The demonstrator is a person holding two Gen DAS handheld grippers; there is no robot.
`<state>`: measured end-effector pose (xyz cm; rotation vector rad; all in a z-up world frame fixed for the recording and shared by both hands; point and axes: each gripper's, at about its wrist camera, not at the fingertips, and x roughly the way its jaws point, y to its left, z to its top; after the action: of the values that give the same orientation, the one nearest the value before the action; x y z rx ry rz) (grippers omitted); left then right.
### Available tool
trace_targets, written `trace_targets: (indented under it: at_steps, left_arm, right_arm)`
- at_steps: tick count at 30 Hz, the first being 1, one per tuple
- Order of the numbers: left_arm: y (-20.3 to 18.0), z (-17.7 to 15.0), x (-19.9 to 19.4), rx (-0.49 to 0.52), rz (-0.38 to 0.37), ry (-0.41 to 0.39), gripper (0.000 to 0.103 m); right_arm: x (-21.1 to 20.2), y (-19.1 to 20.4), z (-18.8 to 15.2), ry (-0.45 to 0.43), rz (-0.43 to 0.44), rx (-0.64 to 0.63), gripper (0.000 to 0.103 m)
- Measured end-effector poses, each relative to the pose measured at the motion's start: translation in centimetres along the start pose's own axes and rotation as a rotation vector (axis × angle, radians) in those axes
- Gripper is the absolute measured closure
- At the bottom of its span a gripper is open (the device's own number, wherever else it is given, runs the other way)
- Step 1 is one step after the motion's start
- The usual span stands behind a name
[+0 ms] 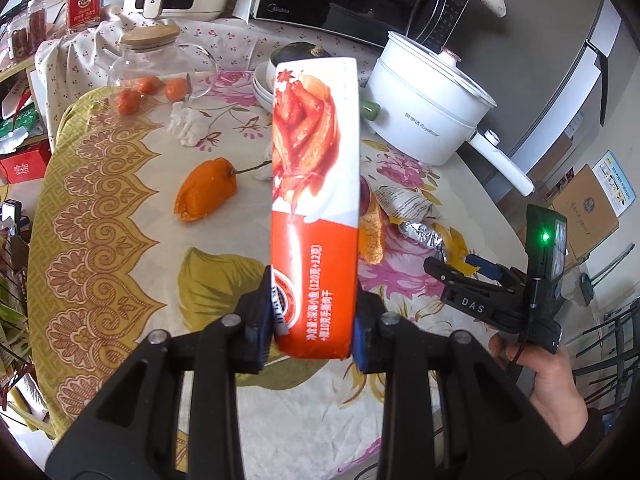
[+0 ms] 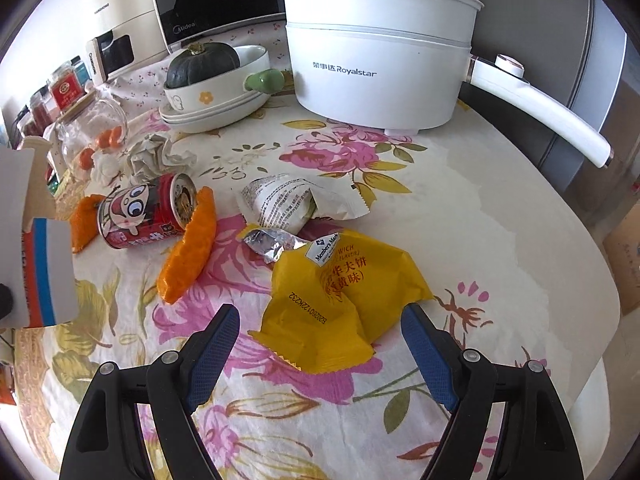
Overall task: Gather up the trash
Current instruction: 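Grasp the yellow snack bag with the right gripper while the left gripper holds the box, then carry both items over the white bin and open the left gripper to drop the box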
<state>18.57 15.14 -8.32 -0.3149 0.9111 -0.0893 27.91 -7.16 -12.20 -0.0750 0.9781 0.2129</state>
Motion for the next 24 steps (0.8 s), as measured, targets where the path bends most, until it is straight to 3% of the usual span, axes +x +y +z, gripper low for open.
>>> trace_targets:
  at_steps: [2, 7, 11, 24]
  left_arm:
    - [0.1, 0.0, -0.1, 0.000, -0.003, 0.000, 0.070]
    - [-0.7, -0.2, -0.1, 0.025, -0.005, 0.004, 0.070]
    - [-1.5, -0.3, 0.0, 0.040, -0.012, 0.004, 0.070]
    - [-6.7, -0.8, 1.1, 0.118, -0.052, 0.014, 0.070]
  right_arm:
    - [0.3, 0.0, -0.1, 0.002, -0.009, -0.009, 0.044]
    - [-0.2, -0.6, -0.3, -0.018, -0.009, -0.019, 0.075]
    - [-1.7, -1.6, -0.3, -0.036, -0.009, -0.009, 0.079]
    - [-6.5, -6.4, -1.1, -0.073, -0.013, 0.050, 0.081]
